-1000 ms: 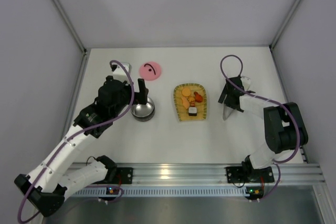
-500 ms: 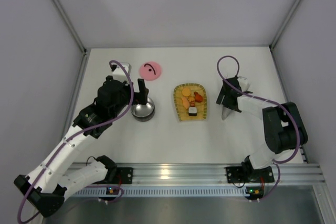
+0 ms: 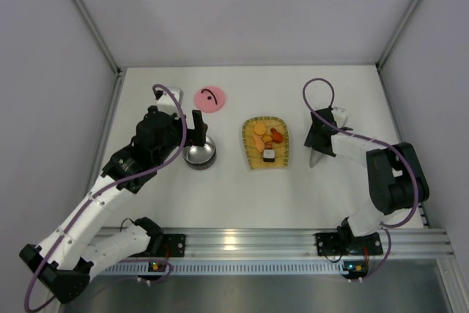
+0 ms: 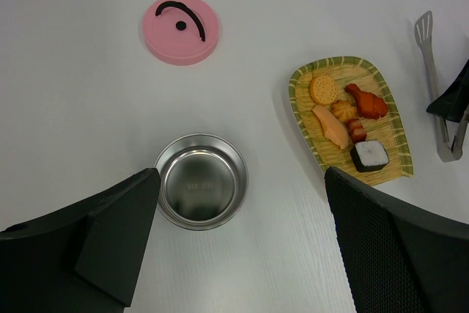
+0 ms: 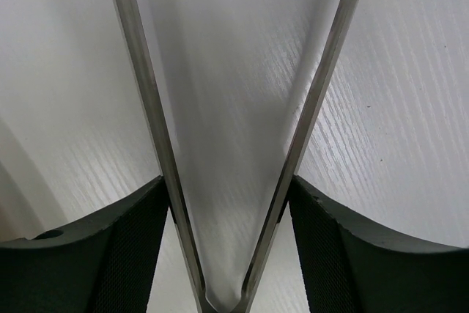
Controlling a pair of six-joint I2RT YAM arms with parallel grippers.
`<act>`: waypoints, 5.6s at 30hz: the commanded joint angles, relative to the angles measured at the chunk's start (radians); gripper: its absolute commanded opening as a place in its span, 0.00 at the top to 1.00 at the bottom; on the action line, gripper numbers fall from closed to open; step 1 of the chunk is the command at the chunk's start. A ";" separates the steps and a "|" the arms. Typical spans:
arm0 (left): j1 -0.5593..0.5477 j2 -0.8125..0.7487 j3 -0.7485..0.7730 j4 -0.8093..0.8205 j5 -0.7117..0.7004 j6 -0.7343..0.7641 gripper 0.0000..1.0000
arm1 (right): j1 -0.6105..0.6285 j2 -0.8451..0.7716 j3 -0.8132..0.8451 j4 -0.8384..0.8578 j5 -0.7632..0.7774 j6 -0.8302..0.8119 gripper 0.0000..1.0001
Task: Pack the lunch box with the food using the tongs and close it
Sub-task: Pick up the clamp at the center of the board, then pick up the fake food from the plate, then place the fake food in the packing box.
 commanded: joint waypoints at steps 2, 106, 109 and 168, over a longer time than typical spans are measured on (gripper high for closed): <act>0.002 -0.010 0.035 0.017 -0.002 0.007 0.01 | 0.013 -0.040 0.004 -0.088 -0.034 0.002 0.38; 0.002 0.021 0.029 0.004 -0.058 0.018 0.01 | 0.592 -0.339 0.257 -0.550 0.105 -0.068 0.78; 0.002 0.021 0.030 0.004 -0.057 0.018 0.01 | 0.592 -0.348 0.289 -0.567 0.130 -0.076 0.80; 0.145 0.015 0.038 -0.040 -0.212 -0.108 0.01 | 0.958 0.040 0.771 -0.459 -0.068 -0.084 0.57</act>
